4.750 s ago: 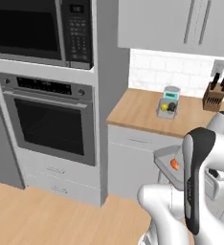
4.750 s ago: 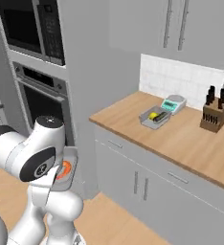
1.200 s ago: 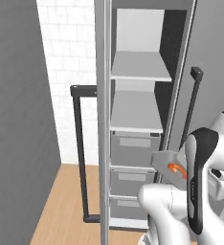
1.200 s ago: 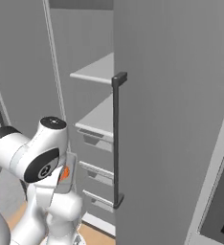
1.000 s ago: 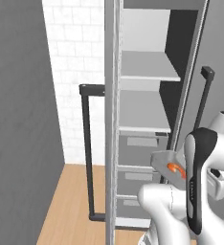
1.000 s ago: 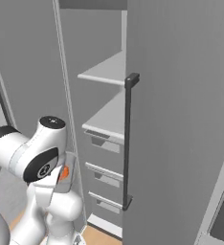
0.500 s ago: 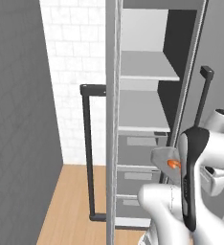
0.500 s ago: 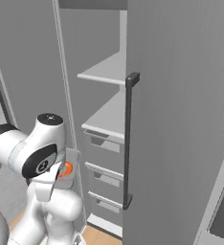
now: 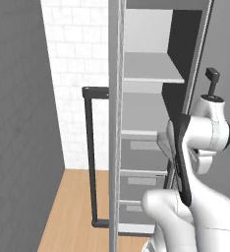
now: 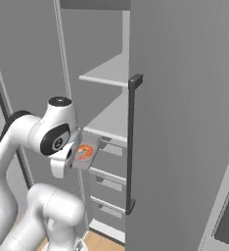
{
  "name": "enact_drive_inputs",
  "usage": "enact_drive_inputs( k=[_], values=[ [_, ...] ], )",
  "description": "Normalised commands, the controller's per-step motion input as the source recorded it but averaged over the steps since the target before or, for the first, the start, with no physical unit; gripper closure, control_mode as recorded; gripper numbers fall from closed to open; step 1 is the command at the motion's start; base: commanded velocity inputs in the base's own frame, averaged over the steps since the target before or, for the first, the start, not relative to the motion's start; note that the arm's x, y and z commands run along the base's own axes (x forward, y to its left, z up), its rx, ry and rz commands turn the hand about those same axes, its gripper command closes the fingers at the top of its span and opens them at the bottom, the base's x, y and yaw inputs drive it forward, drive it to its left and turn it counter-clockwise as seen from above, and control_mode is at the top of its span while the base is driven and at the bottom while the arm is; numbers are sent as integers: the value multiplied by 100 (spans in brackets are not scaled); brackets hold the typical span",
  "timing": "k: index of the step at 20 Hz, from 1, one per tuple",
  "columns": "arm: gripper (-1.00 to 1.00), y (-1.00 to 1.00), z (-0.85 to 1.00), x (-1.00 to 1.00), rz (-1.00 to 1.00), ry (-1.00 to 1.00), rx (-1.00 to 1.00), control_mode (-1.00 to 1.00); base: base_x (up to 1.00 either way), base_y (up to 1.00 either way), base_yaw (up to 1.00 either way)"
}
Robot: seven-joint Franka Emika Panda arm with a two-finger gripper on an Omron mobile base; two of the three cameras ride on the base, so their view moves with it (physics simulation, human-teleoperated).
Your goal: Take the meat container that has the shrimp and place it on the second highest rack of the freezer. Then take the vegetable container that has the lemon and cucumber and place it on the highest rack of the freezer.
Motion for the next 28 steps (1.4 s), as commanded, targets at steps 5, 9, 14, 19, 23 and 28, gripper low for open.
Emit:
enact_drive_inputs(
  k=[5, 9, 14, 19, 23, 28],
  values=[
    [100, -8, 4, 98, -1, -15, -3, -100, 0, 0, 0],
    [100, 23, -27, 100, -5, -19, -14, -100, 0, 0, 0],
    [100, -2, -41, 81, -8, -12, -13, -100, 0, 0, 0],
    [100, -21, -19, 78, -1, -2, 0, -100, 0, 0, 0],
    [100, -25, 0, 76, 0, 2, 1, -100, 0, 0, 0],
    [100, -6, -2, 75, -3, 11, 6, -100, 0, 0, 0]
  ],
)
